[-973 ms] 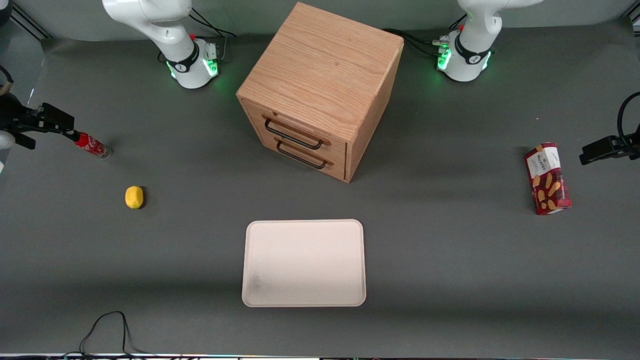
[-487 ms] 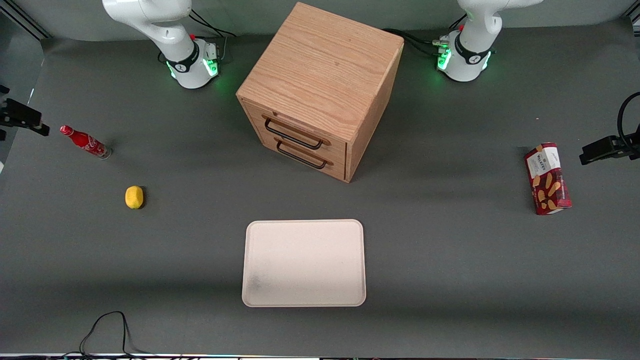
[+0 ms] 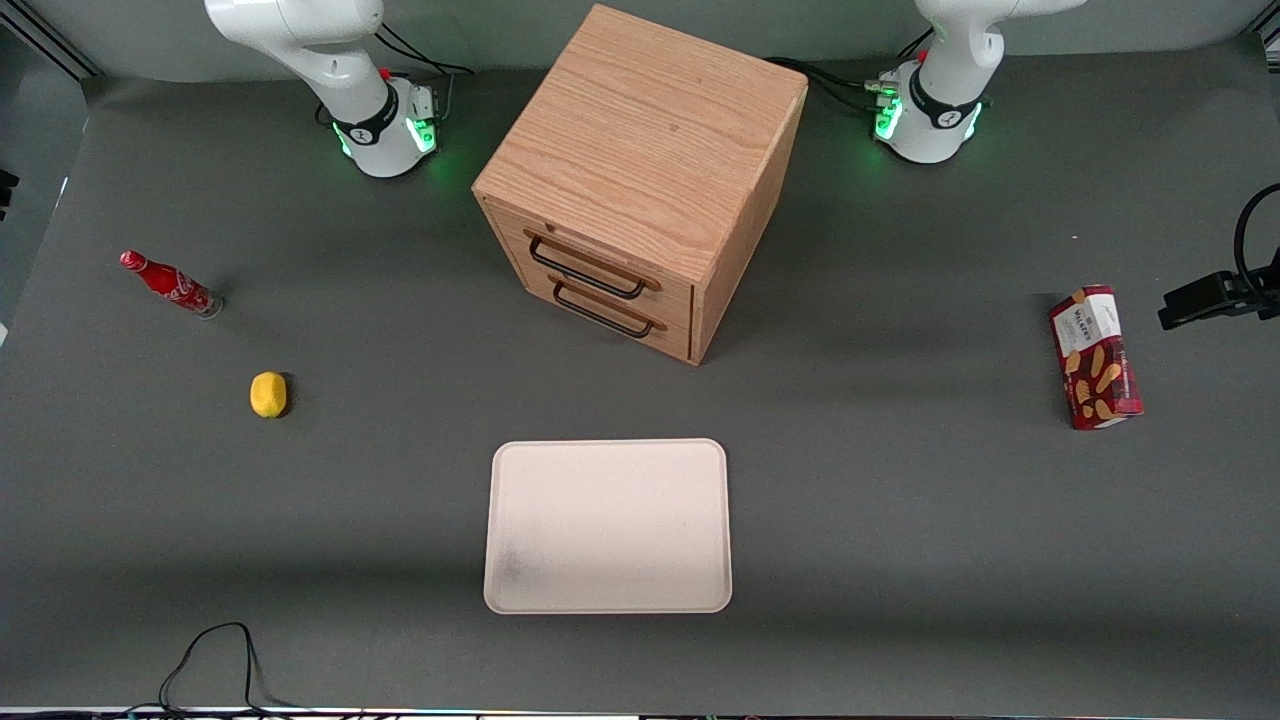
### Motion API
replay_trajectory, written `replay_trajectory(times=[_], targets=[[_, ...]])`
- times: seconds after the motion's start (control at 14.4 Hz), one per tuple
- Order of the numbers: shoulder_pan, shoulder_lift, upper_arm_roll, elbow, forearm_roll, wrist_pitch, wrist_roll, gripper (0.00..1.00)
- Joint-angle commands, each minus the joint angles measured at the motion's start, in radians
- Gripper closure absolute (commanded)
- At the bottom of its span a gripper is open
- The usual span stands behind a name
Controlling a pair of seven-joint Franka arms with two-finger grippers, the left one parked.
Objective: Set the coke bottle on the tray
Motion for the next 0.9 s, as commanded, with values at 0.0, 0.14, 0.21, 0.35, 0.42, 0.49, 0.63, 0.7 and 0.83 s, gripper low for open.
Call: replay_trajectory(times=[0.0, 0.14, 0.21, 0.35, 0.42, 0.49, 0.63, 0.7, 0.83], targets=[[0.0, -0.059, -0.078, -0.057, -0.025, 0.028, -0.114, 0.0], [0.0, -0.11, -0.114, -0.092, -0.068, 0.051, -0.161, 0.0], [-0.002, -0.139, -0.133, -0.119, -0.077, 0.068, -0.179, 0.0], [0.0, -0.182, -0.16, -0.153, -0.105, 0.071, -0.188, 0.0], [0.0, -0.199, -0.166, -0.167, -0.113, 0.071, -0.199, 0.0], [0.001, -0.202, -0.167, -0.17, -0.114, 0.071, -0.202, 0.0], [0.003, -0.204, -0.167, -0.195, -0.114, 0.072, -0.204, 0.0], [0.004, -0.211, -0.17, -0.224, -0.114, 0.085, -0.204, 0.0], [0.004, -0.233, -0.181, -0.315, -0.114, 0.169, -0.204, 0.0]])
